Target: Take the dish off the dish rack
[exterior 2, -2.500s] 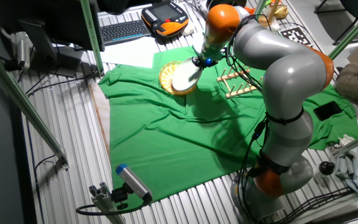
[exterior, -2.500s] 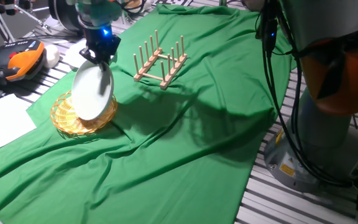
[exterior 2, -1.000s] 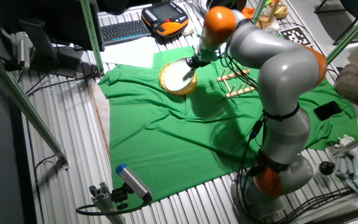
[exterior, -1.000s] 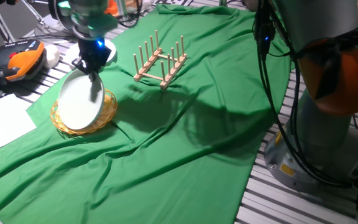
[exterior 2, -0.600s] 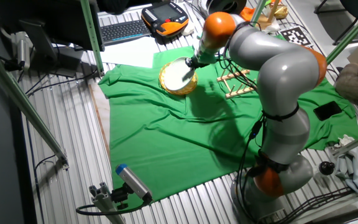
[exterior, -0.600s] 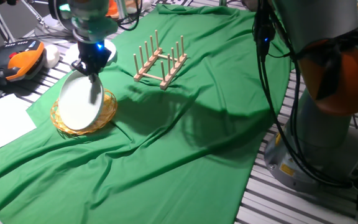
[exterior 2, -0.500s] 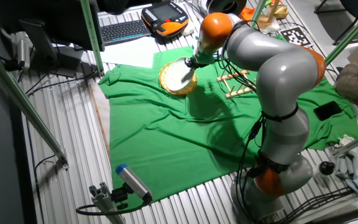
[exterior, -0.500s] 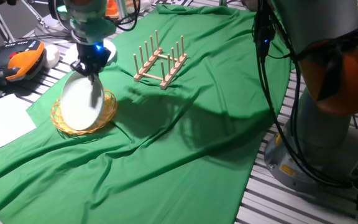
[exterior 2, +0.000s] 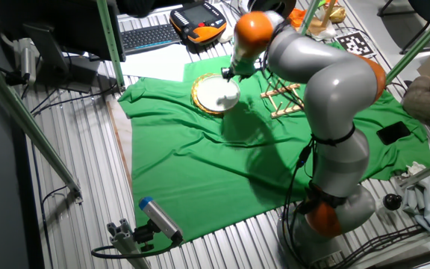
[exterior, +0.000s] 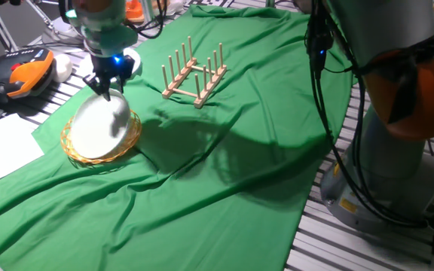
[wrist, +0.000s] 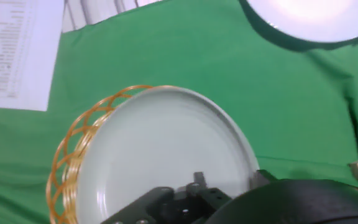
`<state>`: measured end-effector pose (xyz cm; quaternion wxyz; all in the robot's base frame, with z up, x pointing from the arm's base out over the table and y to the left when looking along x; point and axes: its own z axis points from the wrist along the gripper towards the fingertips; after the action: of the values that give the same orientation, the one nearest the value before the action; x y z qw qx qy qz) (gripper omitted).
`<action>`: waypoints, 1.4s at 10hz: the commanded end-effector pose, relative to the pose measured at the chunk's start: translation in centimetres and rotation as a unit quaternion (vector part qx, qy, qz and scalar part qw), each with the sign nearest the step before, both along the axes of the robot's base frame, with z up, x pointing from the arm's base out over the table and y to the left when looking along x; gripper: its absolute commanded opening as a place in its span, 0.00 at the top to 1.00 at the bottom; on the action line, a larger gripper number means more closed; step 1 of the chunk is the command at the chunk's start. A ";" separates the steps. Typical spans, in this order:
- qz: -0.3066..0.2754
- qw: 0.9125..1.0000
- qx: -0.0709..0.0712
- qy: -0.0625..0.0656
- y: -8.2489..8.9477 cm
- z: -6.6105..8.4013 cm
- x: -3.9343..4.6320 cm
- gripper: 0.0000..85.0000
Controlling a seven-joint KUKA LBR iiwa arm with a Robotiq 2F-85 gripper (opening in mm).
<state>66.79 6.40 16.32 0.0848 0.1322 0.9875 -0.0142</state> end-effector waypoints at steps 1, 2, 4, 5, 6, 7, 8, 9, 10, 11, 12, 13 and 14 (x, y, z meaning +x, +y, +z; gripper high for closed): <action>-0.001 1.000 -0.010 0.002 0.5 0.4 -0.23 0.00; 0.002 1.000 -0.026 0.012 1.3 1.1 -0.76 0.00; 0.050 0.995 -0.065 0.052 2.9 2.7 -2.06 0.40; 0.085 0.991 -0.072 0.073 2.8 2.9 -2.25 0.80; 0.121 0.986 -0.069 0.091 2.2 2.7 -2.24 1.00; 0.149 0.982 -0.071 0.096 1.2 2.4 -2.29 1.00; 0.177 0.975 -0.085 0.101 0.0 2.3 -2.46 1.00; 0.199 0.970 -0.087 0.109 -0.9 2.5 -2.69 1.00; 0.227 0.960 -0.093 0.131 -1.8 2.9 -2.96 1.00; 0.245 0.953 -0.096 0.153 -2.2 3.5 -3.32 1.00; 0.241 0.953 -0.097 0.159 -2.2 4.0 -3.87 1.00; 0.235 0.953 -0.102 0.160 -2.3 4.4 -4.25 1.00; 0.228 0.957 -0.097 0.154 -2.6 4.6 -4.48 1.00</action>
<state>62.32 3.79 20.94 -0.0585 -0.0835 0.9889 -0.1083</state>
